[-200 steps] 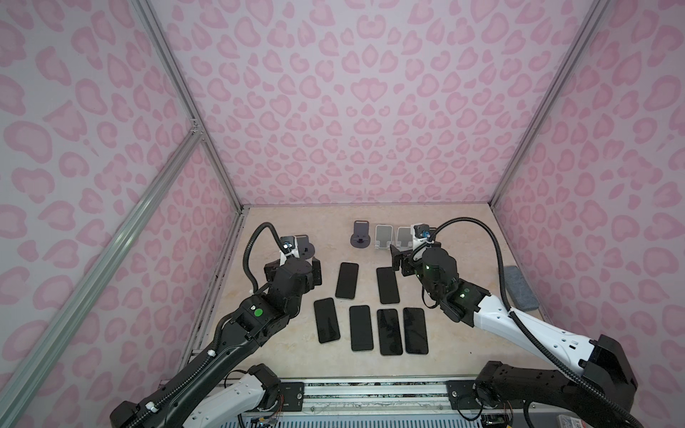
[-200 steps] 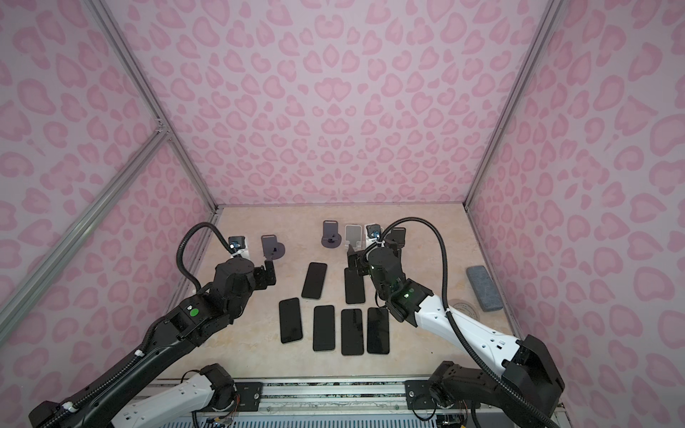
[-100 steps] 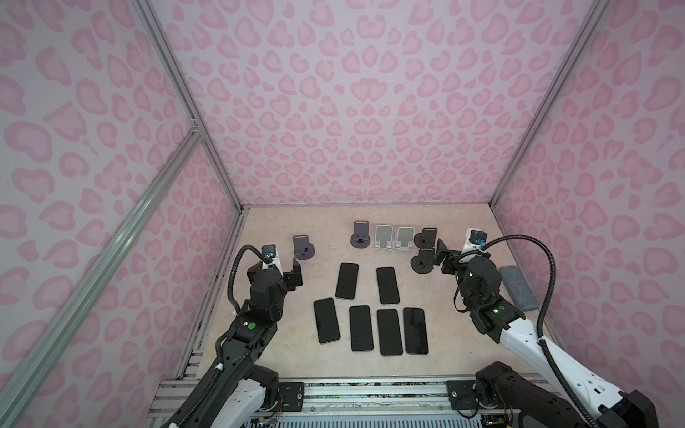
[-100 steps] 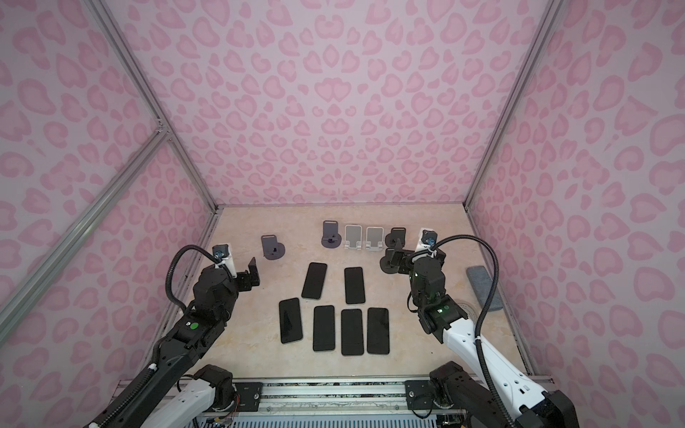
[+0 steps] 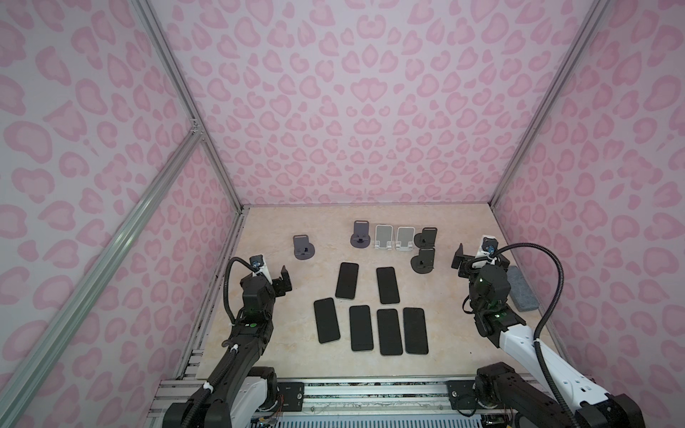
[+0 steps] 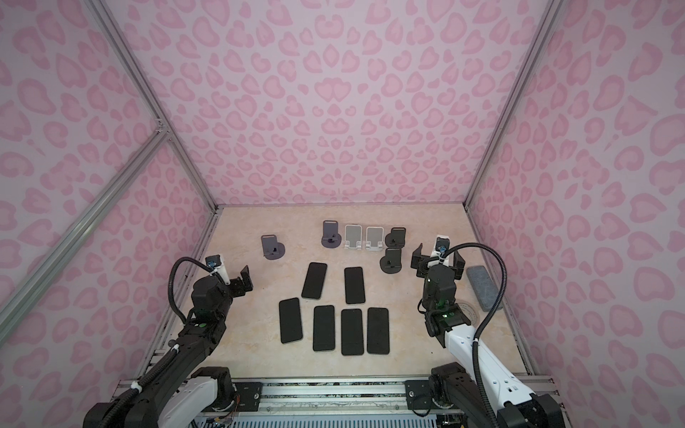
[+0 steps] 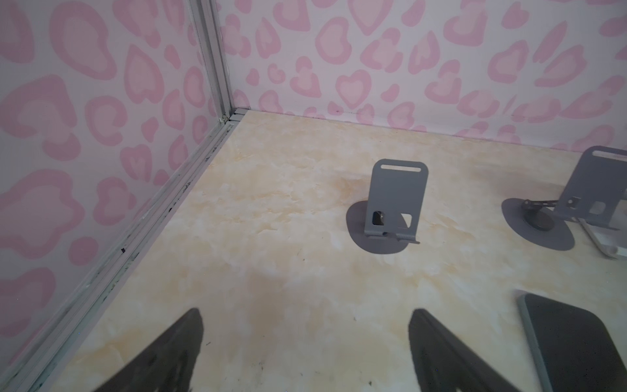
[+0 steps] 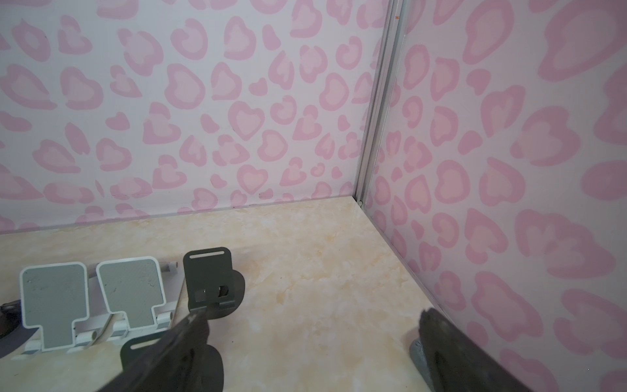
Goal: Remove the phone from the phone stand
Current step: Reset both arms
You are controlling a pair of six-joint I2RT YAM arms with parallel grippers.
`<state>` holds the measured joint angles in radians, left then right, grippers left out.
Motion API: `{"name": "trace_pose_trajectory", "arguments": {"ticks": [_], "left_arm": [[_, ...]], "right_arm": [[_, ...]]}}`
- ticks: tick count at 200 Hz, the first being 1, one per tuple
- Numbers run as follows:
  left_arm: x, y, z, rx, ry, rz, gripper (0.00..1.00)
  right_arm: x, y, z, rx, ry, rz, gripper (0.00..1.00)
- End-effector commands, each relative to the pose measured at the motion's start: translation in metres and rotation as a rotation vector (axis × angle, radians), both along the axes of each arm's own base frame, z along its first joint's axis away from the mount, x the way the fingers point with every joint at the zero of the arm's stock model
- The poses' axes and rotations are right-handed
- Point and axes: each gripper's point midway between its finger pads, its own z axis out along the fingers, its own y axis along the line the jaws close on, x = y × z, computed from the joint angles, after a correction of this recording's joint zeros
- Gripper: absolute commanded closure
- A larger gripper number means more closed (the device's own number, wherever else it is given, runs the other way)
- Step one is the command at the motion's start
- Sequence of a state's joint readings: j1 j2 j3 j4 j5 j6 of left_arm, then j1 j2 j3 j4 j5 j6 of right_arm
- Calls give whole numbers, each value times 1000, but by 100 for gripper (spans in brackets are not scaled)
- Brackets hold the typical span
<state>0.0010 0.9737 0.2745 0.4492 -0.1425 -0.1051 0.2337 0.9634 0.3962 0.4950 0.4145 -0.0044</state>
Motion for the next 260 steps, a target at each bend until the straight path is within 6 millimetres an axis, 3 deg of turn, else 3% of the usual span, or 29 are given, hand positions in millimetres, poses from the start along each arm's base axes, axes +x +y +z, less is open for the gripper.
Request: {"name": "trace_pose_trajectory", "arguments": {"ticks": [1, 14, 34, 53, 88, 102, 140, 155, 166, 260], "left_arm": [[12, 3, 21, -21, -155, -25, 3], [16, 5, 5, -9, -154, -23, 3], [26, -1, 8, -16, -194, -87, 2], [36, 5, -11, -37, -195, -66, 2], [57, -7, -22, -17, -93, -133, 3], [59, -8, -22, -9, -90, -136, 2], [59, -9, -23, -2, -85, -132, 2], [60, -9, -22, -2, -87, -131, 2], [60, -9, -21, 0, -89, -131, 2], [60, -10, -23, 13, -79, -119, 2]], "right_arm": [[5, -1, -14, -38, -16, 12, 1], [10, 6, -35, -92, 35, 61, 1], [14, 4, -59, -84, 64, 45, 1], [13, 0, -66, -92, 10, 18, 1], [0, -27, -82, -59, -77, -145, 1], [-3, -26, -81, -72, -94, -141, 1], [14, -31, -89, -35, -22, -139, 1], [28, -41, -108, 19, 73, -141, 0], [37, -46, -109, 43, 70, -138, 0], [35, -47, -110, 52, 77, -132, 0]]}}
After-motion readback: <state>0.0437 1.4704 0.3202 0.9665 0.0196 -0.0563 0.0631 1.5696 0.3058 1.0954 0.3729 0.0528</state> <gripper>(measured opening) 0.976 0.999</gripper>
